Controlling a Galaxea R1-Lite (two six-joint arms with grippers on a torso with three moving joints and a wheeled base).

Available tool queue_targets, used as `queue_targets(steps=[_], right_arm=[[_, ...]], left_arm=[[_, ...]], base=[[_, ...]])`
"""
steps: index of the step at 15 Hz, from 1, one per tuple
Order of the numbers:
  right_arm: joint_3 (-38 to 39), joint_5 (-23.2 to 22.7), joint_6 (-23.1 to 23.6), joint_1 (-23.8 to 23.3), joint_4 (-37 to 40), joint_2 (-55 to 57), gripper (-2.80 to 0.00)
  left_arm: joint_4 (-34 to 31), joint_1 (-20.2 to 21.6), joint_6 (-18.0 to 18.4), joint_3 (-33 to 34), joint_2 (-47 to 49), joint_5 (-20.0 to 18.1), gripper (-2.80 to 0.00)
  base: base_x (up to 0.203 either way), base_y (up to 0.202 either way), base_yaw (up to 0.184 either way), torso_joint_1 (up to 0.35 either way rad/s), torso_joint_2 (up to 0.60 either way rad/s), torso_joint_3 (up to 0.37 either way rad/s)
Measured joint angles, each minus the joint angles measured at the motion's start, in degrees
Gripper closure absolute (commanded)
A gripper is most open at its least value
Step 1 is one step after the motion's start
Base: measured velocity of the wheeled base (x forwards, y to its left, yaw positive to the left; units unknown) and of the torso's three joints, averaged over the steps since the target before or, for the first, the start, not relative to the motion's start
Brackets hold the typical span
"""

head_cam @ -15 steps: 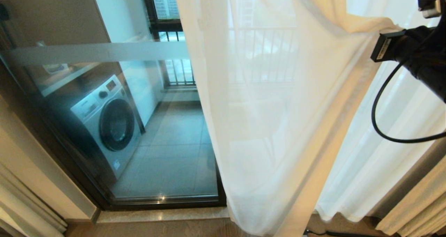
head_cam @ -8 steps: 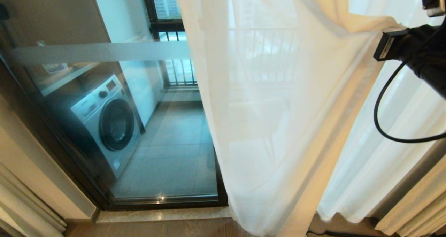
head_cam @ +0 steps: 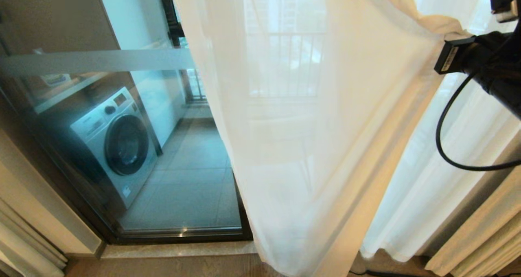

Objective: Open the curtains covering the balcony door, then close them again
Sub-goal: Pull the inner curtains open on both sides

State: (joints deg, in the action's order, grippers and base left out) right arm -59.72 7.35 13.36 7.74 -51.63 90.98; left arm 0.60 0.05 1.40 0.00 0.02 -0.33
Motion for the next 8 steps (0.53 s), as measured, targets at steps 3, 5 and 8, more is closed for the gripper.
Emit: queue_targets(steps=[3, 5, 8], right_arm=[[0.1, 0.0, 0.0, -0.1, 0.0, -0.1, 0.0], [0.1, 0.0, 0.0, 0.0, 0.0, -0.2, 0.0], [0.1, 0.0, 0.0, 0.0, 0.0, -0.2, 0.0]], left_arm=[[0.0, 0.0, 0.0, 0.0, 0.0, 0.0, 0.0], [0.0, 0.0, 0.0, 0.0, 0.0, 0.0, 0.0], [0.0, 0.0, 0.0, 0.0, 0.0, 0.0, 0.0]], base=[[0.0, -0.186, 0.004, 0.003, 0.0, 0.004], [0.0, -0.185, 0.002, 0.004, 0.0, 0.003], [0.0, -0.182, 0.002, 0.001, 0.0, -0.001]])
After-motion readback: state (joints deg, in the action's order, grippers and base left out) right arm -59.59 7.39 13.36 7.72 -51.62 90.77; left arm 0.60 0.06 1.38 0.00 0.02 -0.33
